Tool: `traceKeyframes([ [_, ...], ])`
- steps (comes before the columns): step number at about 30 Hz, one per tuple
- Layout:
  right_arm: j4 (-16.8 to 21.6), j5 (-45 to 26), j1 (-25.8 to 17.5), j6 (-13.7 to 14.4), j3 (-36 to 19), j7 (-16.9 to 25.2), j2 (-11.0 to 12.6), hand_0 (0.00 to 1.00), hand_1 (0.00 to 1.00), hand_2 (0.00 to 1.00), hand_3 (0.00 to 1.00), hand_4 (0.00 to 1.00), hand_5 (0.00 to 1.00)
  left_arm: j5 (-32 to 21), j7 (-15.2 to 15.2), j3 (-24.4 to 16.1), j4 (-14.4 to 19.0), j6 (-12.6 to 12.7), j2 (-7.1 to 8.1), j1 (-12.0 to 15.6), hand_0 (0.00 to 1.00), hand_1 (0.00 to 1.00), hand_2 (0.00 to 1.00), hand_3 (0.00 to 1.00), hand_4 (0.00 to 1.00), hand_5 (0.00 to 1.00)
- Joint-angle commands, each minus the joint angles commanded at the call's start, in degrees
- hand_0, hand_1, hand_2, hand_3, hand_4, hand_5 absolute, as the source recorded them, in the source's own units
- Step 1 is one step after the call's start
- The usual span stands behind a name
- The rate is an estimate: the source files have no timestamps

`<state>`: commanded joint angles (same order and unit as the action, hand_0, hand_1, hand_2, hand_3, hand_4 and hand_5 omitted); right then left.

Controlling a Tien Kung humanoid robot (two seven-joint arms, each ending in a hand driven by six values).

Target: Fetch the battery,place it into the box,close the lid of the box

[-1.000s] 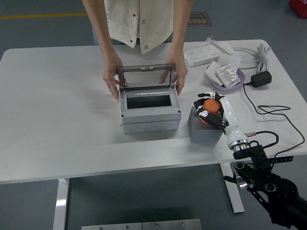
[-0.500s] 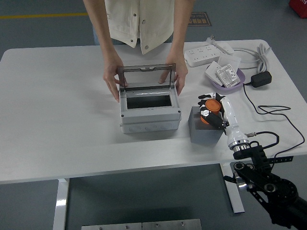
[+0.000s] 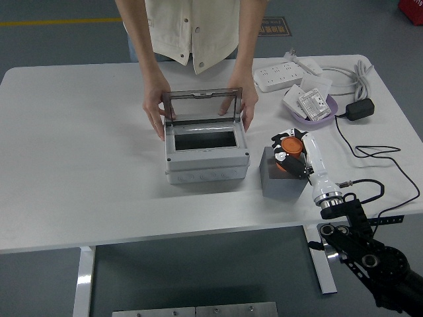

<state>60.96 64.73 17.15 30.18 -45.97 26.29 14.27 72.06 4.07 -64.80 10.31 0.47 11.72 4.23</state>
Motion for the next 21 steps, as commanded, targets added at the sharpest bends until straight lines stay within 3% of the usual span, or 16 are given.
traceKeyframes([
  [17,3.1,-1.2,1.9,-1.1,-2.8,-0.3,0.4,0.150,0.202,0.223,0.250,0.002,0.002,1.0,0.6,0.1,0.0,-0.3,-0.33,-0.3,0.622,0.760,0.639,0.473,0.095,0.002],
  [18,3.5,-0.7,2.1,-1.3,-2.9,-0.6,0.5,0.063,0.219,0.243,0.251,0.002,0.002,1.0,0.6,0.1,0.0,-0.3,-0.33,-0.3,0.622,0.760,0.639,0.472,0.094,0.002],
  [21,4.7,2.2,2.9,-1.7,-3.1,-2.1,0.8,0.063,0.219,0.243,0.251,0.002,0.002,1.1,0.7,0.1,0.0,-0.4,-0.33,-0.3,0.622,0.760,0.639,0.472,0.094,0.002],
])
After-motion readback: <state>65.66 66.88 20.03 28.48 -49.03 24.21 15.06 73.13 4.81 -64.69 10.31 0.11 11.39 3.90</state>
